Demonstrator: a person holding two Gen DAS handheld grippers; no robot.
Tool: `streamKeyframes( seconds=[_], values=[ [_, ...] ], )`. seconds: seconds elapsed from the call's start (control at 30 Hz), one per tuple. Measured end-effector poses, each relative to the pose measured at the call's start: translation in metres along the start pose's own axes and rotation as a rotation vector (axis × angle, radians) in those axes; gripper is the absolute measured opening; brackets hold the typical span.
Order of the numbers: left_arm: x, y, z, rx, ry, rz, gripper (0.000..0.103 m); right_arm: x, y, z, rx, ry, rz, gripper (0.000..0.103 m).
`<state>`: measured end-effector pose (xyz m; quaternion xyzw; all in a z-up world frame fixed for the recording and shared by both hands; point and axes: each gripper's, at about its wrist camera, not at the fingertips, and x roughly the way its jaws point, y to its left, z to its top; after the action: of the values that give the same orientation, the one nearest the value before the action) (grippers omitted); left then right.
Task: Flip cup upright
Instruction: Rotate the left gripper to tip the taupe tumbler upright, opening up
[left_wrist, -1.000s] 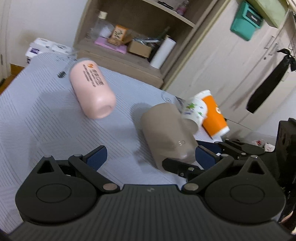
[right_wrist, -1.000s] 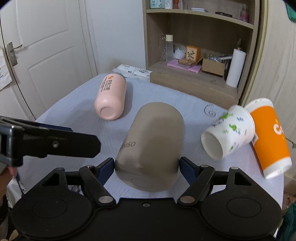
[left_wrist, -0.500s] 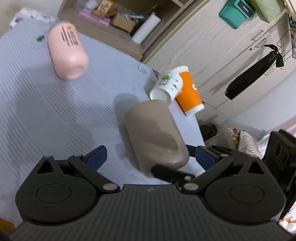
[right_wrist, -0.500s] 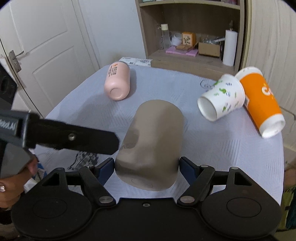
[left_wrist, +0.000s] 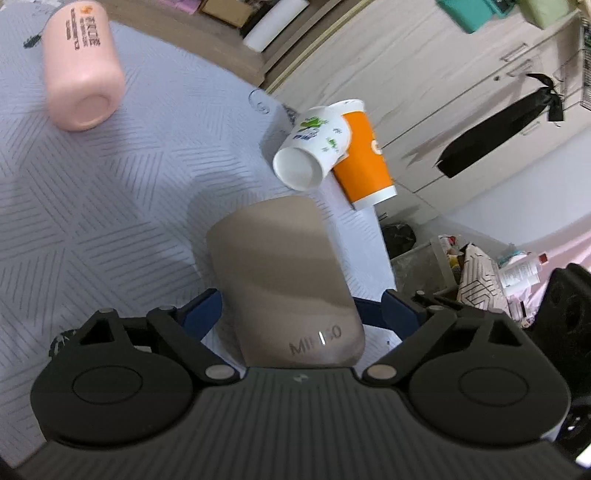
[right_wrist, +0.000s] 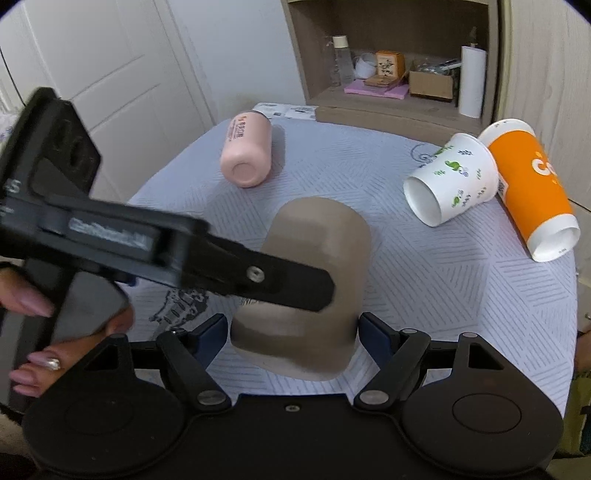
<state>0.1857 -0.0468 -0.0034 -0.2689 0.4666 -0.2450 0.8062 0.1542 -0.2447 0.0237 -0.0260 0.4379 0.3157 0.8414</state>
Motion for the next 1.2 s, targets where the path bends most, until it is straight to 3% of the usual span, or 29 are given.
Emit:
streamKeyframes(
  seconds=[0.1,0.17,0.67,0.8,1.07,1.2],
  values=[
    [0.003,0.001,0.004,-0.011,-0.002,0.016,0.089,0.0,-0.003,0.006,0.003,0.013,0.024,0.086],
    [0.003,0.002,0.006,-0.005,-0.001,0.027,0.08,0.002,-0.005,0.01,0.008,0.036,0.039,0.087],
    [0.009,0.008,0.017,0.01,0.066,-0.015,0.08,0.025,-0.023,0.026,0.11,0.15,0.083,0.086],
    [0.009,0.008,0.017,0.029,0.073,-0.024,0.08,0.023,-0.019,0.024,0.106,0.143,0.073,0.086],
    [-0.011,-0.007,-0.002,0.197,-0.01,0.015,0.079,0.013,0.002,0.014,0.001,0.088,0.038,0.086],
    [-0.024,-0.006,-0.009,0.232,-0.047,0.013,0.079,0.008,0.015,0.01,-0.056,0.051,0.017,0.086]
  ],
)
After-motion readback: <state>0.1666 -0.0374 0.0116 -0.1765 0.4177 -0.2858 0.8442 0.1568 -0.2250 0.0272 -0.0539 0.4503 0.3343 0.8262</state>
